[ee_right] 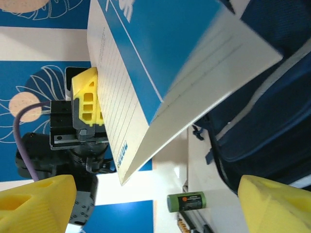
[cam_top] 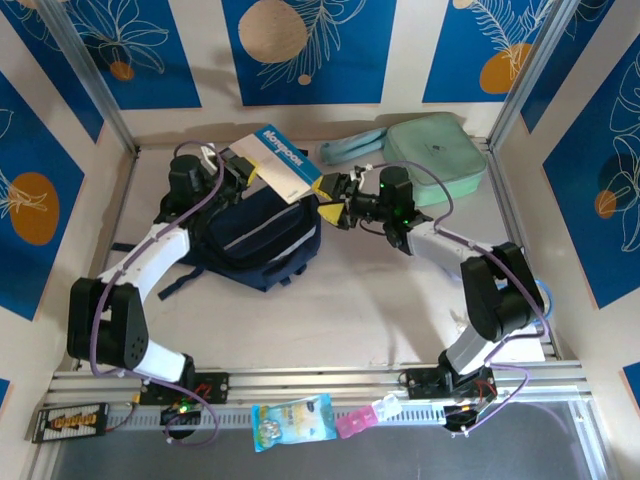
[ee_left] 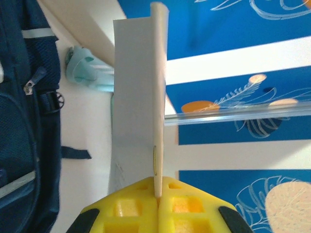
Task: Pack the student bag
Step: Pass the book.
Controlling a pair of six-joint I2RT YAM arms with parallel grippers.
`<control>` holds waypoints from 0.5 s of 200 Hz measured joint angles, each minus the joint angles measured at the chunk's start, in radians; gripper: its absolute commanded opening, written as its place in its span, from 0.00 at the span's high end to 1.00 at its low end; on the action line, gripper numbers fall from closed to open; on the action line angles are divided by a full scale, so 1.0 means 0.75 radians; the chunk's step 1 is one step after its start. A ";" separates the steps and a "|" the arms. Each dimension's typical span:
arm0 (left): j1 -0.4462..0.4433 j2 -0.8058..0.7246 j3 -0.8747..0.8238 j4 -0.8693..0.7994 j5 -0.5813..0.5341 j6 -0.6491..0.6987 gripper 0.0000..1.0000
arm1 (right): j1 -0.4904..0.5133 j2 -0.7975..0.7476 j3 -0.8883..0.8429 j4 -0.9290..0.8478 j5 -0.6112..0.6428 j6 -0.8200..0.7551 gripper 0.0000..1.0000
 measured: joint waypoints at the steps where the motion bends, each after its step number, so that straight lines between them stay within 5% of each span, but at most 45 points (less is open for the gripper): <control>1: -0.001 -0.001 -0.001 0.003 -0.002 -0.003 1.00 | 0.001 0.002 0.000 0.004 -0.001 0.003 0.13; 70: -0.040 -0.010 -0.025 0.140 -0.098 -0.102 1.00 | 0.089 0.200 0.071 0.330 0.075 0.283 0.19; 100: -0.055 -0.010 -0.025 0.161 -0.104 -0.116 1.00 | 0.088 0.243 0.099 0.449 0.125 0.362 0.41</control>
